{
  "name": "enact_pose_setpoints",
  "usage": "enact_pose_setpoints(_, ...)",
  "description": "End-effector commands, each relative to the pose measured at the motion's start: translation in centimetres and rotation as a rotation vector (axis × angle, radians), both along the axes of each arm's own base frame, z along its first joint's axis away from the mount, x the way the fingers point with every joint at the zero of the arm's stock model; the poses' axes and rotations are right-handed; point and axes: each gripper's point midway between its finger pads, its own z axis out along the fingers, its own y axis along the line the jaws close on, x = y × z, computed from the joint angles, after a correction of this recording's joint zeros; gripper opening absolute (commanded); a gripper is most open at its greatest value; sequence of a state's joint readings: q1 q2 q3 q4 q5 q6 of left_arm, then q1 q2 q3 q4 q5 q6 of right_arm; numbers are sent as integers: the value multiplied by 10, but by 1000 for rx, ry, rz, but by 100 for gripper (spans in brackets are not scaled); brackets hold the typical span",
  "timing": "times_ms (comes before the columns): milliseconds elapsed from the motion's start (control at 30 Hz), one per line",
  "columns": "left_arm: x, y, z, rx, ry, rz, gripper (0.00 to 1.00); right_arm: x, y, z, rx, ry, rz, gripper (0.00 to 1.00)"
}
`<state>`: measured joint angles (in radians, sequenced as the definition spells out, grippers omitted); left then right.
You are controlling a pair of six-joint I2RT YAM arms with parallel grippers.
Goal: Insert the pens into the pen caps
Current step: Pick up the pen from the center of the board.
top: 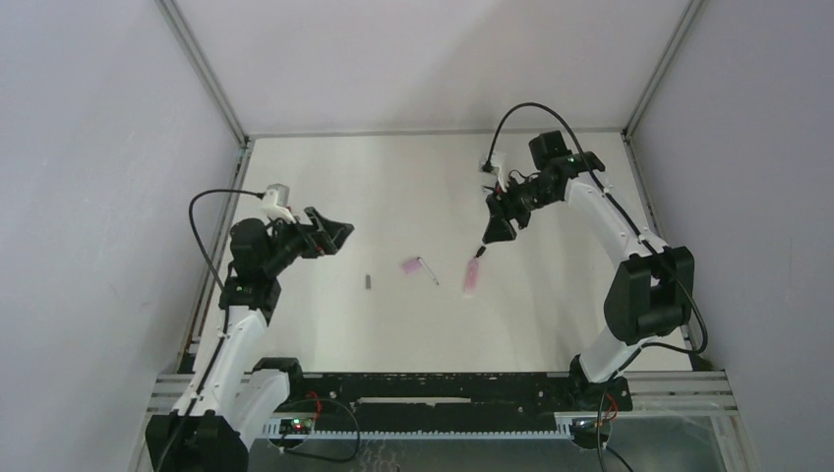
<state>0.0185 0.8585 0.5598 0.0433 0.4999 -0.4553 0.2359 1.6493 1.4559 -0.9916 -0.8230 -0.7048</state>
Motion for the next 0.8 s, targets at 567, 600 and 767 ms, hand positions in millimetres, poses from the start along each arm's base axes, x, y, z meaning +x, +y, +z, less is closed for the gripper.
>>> enact_pose_setpoints(567,-60,-26,-17,-305,110,97,95,-25,40,-36,-14,237,-232,50)
enact_pose_setpoints(600,-60,-25,-15,-311,106,108,95,-24,40,-40,-18,245,-261,49)
enact_pose_setpoints(767,-58,-26,-10,-329,123,111,94,-19,35,-72,-122,215,-444,48)
